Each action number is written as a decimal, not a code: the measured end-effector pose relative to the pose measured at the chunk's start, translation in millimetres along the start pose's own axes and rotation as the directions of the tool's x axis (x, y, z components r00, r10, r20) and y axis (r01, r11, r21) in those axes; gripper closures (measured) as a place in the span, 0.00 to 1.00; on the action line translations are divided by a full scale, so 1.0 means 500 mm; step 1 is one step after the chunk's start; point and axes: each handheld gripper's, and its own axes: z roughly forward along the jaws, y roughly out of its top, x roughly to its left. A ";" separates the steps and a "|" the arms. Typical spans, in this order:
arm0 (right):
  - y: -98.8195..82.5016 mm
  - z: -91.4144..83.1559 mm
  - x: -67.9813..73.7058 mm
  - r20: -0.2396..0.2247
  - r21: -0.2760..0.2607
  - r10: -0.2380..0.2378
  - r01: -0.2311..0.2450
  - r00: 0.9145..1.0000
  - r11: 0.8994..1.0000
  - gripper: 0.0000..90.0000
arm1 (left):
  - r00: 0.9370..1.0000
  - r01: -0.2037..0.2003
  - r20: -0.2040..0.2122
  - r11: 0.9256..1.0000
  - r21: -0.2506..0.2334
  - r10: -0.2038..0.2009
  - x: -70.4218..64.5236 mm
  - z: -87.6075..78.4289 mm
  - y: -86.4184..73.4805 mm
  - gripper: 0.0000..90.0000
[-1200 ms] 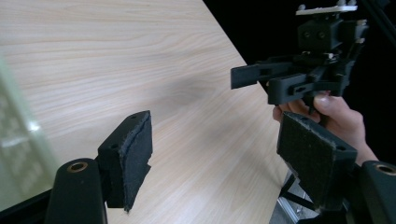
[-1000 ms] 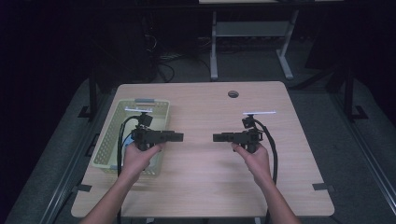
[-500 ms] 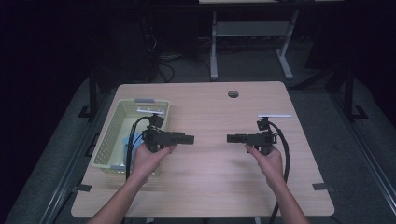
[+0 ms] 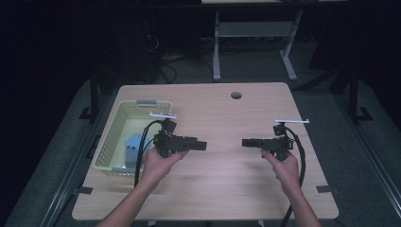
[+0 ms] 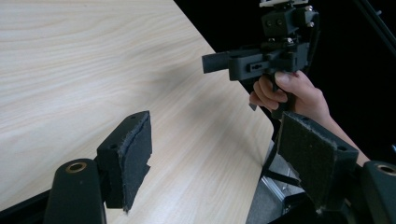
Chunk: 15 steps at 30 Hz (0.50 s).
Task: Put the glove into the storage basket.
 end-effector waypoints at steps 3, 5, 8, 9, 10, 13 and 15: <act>-0.003 -0.008 -0.007 0.009 0.002 0.004 -0.004 1.000 1.000 0.33 | 1.000 -0.013 -0.003 1.000 0.007 0.013 -0.008 0.009 -0.003 0.29; -0.006 -0.014 -0.012 0.013 -0.004 0.001 -0.001 1.000 1.000 0.33 | 1.000 -0.021 -0.002 1.000 0.013 0.021 -0.012 0.014 -0.007 0.29; -0.011 -0.020 -0.020 0.016 -0.005 0.010 -0.010 1.000 1.000 0.33 | 0.999 -0.031 -0.007 0.999 0.022 0.031 -0.016 0.025 -0.013 0.28; -0.012 -0.022 -0.022 0.018 -0.005 0.011 -0.011 1.000 1.000 0.33 | 0.999 -0.034 -0.007 0.999 0.026 0.034 -0.016 0.029 -0.016 0.28; -0.014 -0.024 -0.025 0.019 -0.004 0.014 -0.014 1.000 1.000 0.33 | 0.999 -0.035 -0.006 0.999 0.030 0.035 -0.015 0.032 -0.018 0.28; -0.019 -0.027 -0.033 0.023 -0.002 0.017 -0.016 1.000 1.000 0.33 | 0.999 -0.033 -0.005 0.999 0.036 0.034 -0.013 0.042 -0.026 0.28; -0.022 -0.030 -0.038 0.023 -0.002 0.025 -0.024 0.999 1.000 0.32 | 1.000 -0.031 -0.005 0.999 0.039 0.031 -0.012 0.048 -0.031 0.28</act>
